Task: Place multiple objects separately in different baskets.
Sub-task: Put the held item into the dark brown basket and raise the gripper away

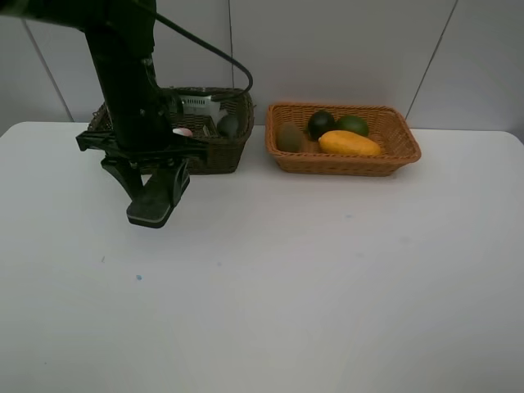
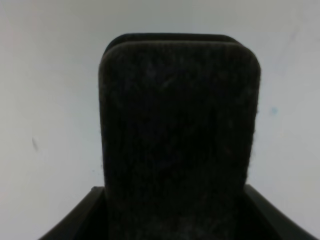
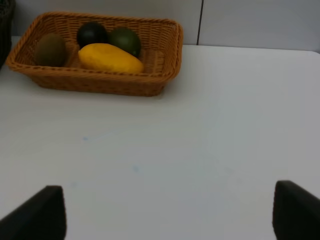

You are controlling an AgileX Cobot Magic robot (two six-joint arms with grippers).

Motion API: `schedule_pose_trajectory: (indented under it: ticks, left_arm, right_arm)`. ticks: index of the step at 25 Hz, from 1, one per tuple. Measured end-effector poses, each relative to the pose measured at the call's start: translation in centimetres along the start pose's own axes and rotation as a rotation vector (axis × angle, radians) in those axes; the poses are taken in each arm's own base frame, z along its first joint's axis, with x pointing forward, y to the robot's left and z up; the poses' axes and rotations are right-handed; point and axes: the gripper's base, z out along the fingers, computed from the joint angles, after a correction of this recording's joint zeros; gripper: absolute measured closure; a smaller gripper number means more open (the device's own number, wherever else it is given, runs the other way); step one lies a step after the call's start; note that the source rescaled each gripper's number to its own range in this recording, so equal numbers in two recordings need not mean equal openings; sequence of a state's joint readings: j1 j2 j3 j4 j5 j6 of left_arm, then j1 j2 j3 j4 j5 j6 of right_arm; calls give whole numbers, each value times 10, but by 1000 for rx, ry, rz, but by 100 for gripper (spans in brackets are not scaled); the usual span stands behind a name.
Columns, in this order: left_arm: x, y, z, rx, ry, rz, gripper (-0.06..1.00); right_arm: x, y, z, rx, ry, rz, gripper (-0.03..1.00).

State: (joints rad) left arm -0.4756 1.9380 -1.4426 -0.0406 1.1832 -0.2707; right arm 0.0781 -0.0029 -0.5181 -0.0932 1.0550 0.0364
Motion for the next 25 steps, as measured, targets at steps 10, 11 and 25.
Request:
schedule_pose_trajectory:
  ticks: [10, 11, 25]
  left_arm:
    - [-33, 13, -65, -216, -302, 193, 37]
    - [-36, 14, -69, -241, -342, 214, 37]
    - [-103, 41, -45, -543, -614, 547, 37]
  right_arm:
    - [0, 0, 0, 0, 0, 0, -3]
    - [0, 0, 0, 0, 0, 0, -3]
    - [0, 0, 0, 0, 0, 0, -3]
